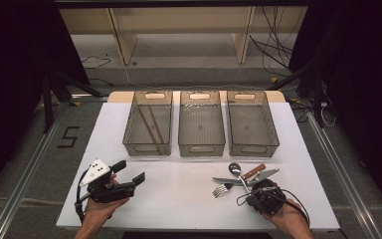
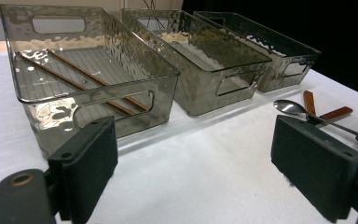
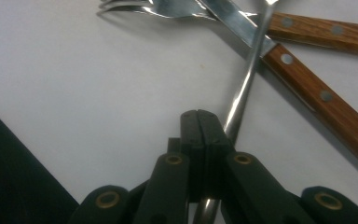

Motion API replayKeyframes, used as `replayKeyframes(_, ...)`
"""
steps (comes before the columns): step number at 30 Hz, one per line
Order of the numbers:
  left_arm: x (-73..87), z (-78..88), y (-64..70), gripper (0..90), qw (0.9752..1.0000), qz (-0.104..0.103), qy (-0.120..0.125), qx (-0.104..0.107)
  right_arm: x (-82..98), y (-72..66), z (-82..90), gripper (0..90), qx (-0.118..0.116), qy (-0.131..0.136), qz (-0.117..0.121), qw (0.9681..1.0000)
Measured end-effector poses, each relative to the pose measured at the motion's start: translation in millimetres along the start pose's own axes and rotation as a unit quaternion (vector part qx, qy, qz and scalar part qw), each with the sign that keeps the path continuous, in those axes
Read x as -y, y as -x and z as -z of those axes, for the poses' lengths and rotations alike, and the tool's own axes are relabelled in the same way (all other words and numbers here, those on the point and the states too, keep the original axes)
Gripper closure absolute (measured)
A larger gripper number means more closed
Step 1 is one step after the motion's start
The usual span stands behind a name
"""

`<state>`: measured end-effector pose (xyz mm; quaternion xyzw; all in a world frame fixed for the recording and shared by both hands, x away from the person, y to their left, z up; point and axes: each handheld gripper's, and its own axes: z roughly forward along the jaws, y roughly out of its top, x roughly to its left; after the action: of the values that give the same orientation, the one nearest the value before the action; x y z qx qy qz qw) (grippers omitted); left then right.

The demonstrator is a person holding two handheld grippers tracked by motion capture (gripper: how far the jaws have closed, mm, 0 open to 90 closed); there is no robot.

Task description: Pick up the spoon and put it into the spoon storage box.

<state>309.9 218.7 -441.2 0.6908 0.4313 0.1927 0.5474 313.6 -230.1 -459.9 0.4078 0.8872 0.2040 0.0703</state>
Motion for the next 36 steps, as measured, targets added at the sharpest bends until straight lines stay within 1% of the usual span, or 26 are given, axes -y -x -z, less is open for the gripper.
replayKeyframes(3,0.1,-0.1,0.0,13.9,1.0,0.0,0.001,0.0,1.8,4.4,2.1,90.0,0.007,0.0,-0.006,1.0)
replayKeyframes(5,0.0,0.0,0.0,13.9,1.0,0.0,0.0,0.0,2.6,6.8,3.4,90.0,0.003,0.004,-0.009,0.9999)
replayKeyframes(8,0.1,0.0,0.1,13.9,1.0,0.0,0.0,0.001,1.7,7.4,8.1,88.8,0.001,0.018,-0.012,0.9998)
replayKeyframes(11,0.2,-0.1,0.0,13.9,1.0,-0.002,-0.003,0.001,-1.9,6.8,15.0,77.7,0.006,0.03,-0.017,0.9994)
replayKeyframes(13,0.2,-0.2,0.1,13.9,1.0,-0.001,-0.001,0.001,-4.1,7.0,17.8,63.8,0.01,0.039,-0.026,0.9988)
replayKeyframes(14,0.3,-0.3,0.1,13.9,1.0,0.0,-0.001,0.001,-5.4,7.4,18.5,60.1,0.014,0.039,-0.036,0.9985)
replayKeyframes(16,0.4,-0.2,0.0,13.9,1.0,-0.001,-0.002,0.0,-8.2,8.9,18.0,52.2,0.022,0.036,-0.043,0.9982)
replayKeyframes(19,0.3,-0.3,0.0,13.9,1.0,-0.001,-0.001,0.0,-11.0,9.5,16.0,43.1,0.028,0.032,-0.055,0.9976)
replayKeyframes(21,0.4,0.0,-0.3,13.9,1.0,-0.002,-0.003,0.001,-12.6,9.4,13.9,39.9,0.03,0.027,-0.062,0.9973)
replayKeyframes(22,0.4,-0.2,0.0,13.9,1.0,0.0,-0.002,0.0,-13.2,9.6,12.8,38.8,0.031,0.024,-0.061,0.9974)
replayKeyframes(24,0.5,-0.1,-0.1,13.9,1.0,-0.001,-0.003,0.0,-14.6,9.5,10.4,38.0,0.032,0.021,-0.064,0.9972)
replayKeyframes(27,0.5,-0.1,-0.1,13.9,1.0,-0.001,-0.003,0.0,-16.5,9.1,5.8,39.8,0.028,0.011,-0.064,0.9975)
replayKeyframes(31,0.5,-0.2,-0.1,13.9,1.0,0.0,-0.001,0.0,-17.9,8.8,0.5,44.6,0.023,-0.001,-0.063,0.9977)
replayKeyframes(32,0.4,-0.1,-0.1,13.9,1.0,0.0,-0.001,0.0,-18.1,9.4,-0.9,46.2,0.025,-0.004,-0.061,0.9978)
replayKeyframes(36,0.6,0.0,-0.4,13.9,1.0,0.0,-0.001,0.0,-19.2,10.7,-4.1,53.0,0.026,-0.011,-0.066,0.9974)
